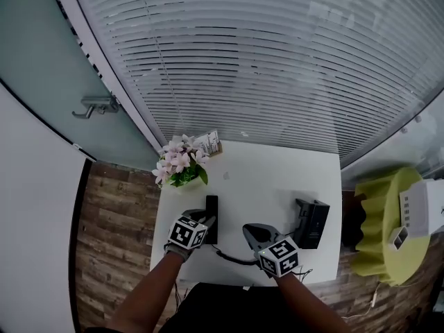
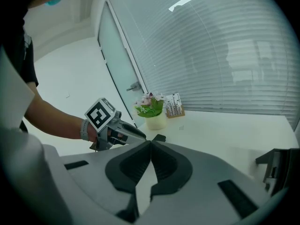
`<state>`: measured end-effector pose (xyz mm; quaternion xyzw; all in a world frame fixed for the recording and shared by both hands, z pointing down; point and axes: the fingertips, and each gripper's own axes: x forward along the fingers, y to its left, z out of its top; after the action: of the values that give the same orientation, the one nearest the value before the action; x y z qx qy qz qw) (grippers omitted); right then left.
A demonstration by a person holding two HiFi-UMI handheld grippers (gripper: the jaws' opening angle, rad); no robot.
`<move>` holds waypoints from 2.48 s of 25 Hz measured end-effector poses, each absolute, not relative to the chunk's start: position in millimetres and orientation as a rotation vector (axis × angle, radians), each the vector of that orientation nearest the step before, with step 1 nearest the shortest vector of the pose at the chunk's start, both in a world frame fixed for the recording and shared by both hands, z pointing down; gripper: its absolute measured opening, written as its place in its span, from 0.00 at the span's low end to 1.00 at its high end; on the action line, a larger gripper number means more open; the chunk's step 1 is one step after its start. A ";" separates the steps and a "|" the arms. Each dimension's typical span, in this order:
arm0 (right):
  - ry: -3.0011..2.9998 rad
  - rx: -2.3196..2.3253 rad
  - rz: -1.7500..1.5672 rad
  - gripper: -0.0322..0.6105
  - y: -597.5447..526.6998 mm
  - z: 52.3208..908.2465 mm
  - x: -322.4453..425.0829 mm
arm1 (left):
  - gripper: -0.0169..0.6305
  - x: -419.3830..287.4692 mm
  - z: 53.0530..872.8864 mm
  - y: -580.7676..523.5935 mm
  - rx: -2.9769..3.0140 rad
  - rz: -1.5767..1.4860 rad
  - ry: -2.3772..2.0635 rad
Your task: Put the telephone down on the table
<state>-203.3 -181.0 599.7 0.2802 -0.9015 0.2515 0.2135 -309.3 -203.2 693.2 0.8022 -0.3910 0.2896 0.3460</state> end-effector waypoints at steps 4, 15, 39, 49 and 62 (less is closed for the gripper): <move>-2.564 0.798 0.600 0.08 -172.7 574.1 -186.4 | 0.19 -283.7 655.9 -198.2 2.211 0.679 -0.995; -2.730 0.791 0.376 0.08 -143.0 487.7 -129.9 | 0.04 -200.6 525.1 -157.3 2.514 0.403 -1.041; -2.957 0.968 0.086 0.08 -118.5 364.6 -73.0 | 0.04 -105.9 374.8 -118.7 2.786 0.088 -1.240; -2.973 0.945 0.032 0.08 -110.9 356.8 -72.0 | 0.04 -98.6 366.7 -112.4 2.801 0.084 -1.294; -2.972 0.920 0.042 0.08 -104.4 359.3 -72.6 | 0.04 -99.4 370.5 -104.6 2.783 0.092 -1.323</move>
<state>-72.6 -104.4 359.3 0.2957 -0.9551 0.0135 0.0153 -99.4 -104.6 370.5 0.9024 -0.4288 0.0299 0.0293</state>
